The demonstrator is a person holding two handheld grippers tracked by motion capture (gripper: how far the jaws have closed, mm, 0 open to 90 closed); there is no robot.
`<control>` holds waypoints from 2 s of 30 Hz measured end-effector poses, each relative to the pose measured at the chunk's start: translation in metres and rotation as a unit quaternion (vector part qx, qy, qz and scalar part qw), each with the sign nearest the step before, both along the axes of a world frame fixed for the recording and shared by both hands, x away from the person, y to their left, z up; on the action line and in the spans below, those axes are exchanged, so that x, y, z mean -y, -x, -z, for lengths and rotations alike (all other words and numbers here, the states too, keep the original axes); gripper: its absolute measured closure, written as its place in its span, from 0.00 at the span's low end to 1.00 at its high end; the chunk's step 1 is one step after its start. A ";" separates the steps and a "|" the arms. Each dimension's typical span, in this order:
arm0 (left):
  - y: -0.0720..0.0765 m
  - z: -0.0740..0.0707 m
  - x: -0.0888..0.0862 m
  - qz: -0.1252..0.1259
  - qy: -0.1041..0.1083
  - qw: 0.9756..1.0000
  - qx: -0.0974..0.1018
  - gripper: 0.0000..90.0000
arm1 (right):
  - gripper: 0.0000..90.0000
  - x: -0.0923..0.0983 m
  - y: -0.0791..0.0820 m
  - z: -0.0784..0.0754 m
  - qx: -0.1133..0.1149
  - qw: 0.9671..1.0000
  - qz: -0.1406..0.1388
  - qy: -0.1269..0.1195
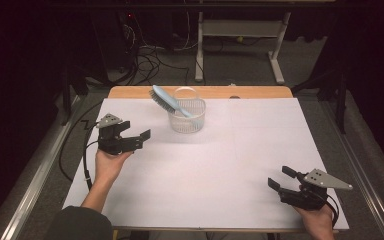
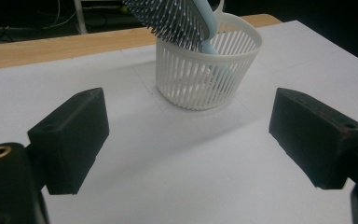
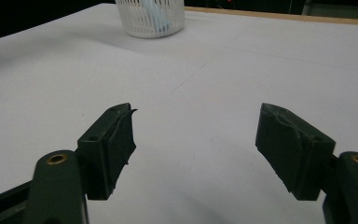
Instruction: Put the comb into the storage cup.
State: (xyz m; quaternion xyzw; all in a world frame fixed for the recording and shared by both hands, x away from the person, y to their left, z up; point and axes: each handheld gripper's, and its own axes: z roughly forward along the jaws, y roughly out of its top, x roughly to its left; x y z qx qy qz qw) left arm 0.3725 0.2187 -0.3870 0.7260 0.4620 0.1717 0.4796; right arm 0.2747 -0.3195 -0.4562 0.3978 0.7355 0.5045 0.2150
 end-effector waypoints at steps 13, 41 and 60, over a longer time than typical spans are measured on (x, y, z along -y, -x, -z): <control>0.010 0.000 -0.001 0.006 0.002 1.000 0.005 0.13 | 0.32 0.000 0.000 0.000 -0.001 1.000 0.001 0.000; 0.027 0.005 -0.007 0.007 0.001 1.000 0.011 0.12 | 0.32 0.000 0.000 0.000 -0.001 1.000 0.001 -0.001; 0.040 0.013 -0.012 0.004 0.003 1.000 0.009 0.13 | 0.31 0.000 0.000 0.000 -0.002 1.000 0.001 -0.001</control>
